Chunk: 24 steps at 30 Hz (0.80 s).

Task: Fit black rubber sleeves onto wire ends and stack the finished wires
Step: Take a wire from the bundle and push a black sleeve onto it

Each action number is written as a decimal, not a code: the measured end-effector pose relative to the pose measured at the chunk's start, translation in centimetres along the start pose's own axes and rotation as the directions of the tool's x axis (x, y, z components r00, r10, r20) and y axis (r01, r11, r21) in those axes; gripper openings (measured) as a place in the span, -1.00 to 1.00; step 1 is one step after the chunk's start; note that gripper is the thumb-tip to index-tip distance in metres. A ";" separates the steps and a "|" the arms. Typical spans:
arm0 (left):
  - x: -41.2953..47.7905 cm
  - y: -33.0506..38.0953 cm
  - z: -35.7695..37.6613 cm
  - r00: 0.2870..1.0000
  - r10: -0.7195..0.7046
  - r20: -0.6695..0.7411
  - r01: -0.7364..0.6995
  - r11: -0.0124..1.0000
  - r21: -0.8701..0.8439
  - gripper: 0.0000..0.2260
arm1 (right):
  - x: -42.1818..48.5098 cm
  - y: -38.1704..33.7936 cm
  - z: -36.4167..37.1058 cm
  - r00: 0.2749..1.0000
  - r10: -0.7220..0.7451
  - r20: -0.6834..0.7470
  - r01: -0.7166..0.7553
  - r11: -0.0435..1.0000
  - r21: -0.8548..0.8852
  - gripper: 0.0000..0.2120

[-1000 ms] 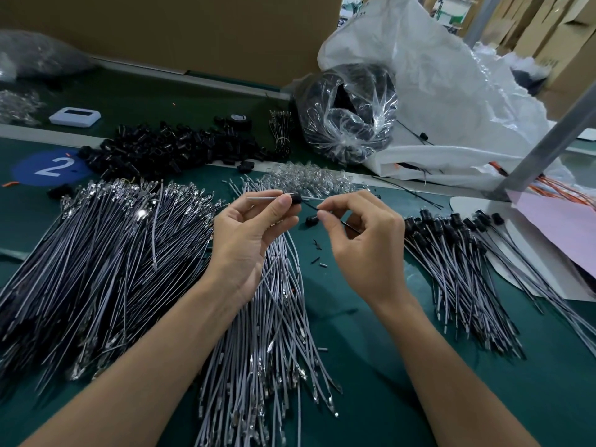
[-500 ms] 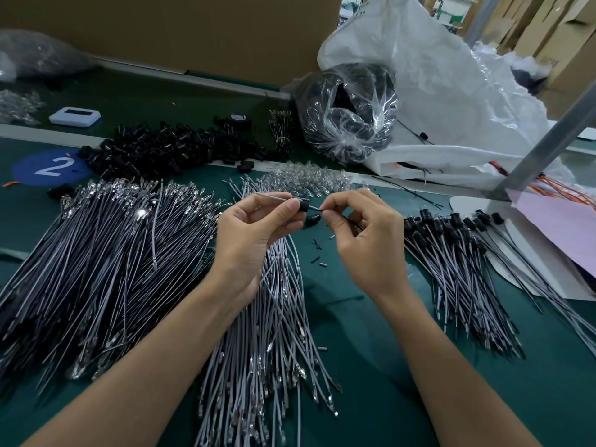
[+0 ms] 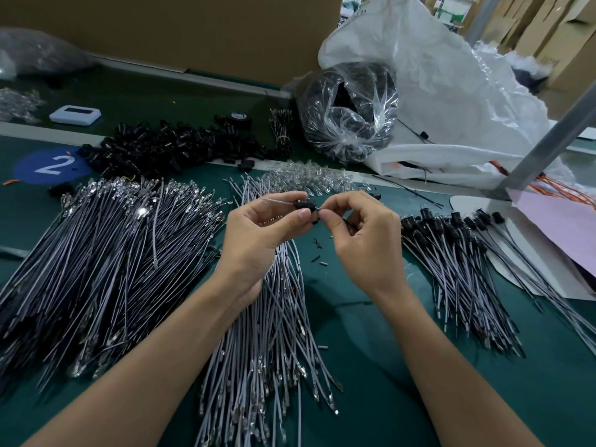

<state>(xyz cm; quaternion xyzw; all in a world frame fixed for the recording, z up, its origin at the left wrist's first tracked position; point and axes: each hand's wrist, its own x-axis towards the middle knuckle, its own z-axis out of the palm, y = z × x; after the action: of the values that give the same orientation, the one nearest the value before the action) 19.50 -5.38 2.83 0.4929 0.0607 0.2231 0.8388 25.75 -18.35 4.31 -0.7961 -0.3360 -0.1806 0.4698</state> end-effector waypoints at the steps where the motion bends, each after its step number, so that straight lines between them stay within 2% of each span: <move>1: 0.0 0.0 0.0 1.000 -0.001 -0.003 0.001 1.000 -0.003 -0.76 | 0.0 -0.1 0.0 1.000 0.014 0.004 -0.014 1.000 0.028 -0.86; 12: -0.2 -0.1 0.0 1.000 0.013 0.000 -0.013 1.000 0.004 -0.82 | -0.4 -0.4 0.4 0.966 0.251 0.063 -0.258 0.914 0.311 -0.83; 19: -0.2 -0.2 0.0 0.999 0.025 -0.039 -0.024 0.999 0.045 -0.78 | -0.7 -0.5 0.7 0.988 0.154 -0.029 -0.146 0.971 0.189 -0.86; 24: -0.4 -0.2 0.4 1.000 0.026 -0.014 -0.025 0.995 0.101 -0.79 | -0.6 -0.4 0.8 0.974 0.221 -0.060 -0.204 0.955 0.214 -0.87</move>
<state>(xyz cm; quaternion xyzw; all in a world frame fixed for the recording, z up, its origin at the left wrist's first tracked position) 19.35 -5.98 2.78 0.5338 0.0718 0.2341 0.8094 25.05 -17.72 3.84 -0.7665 -0.2457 -0.1261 0.5799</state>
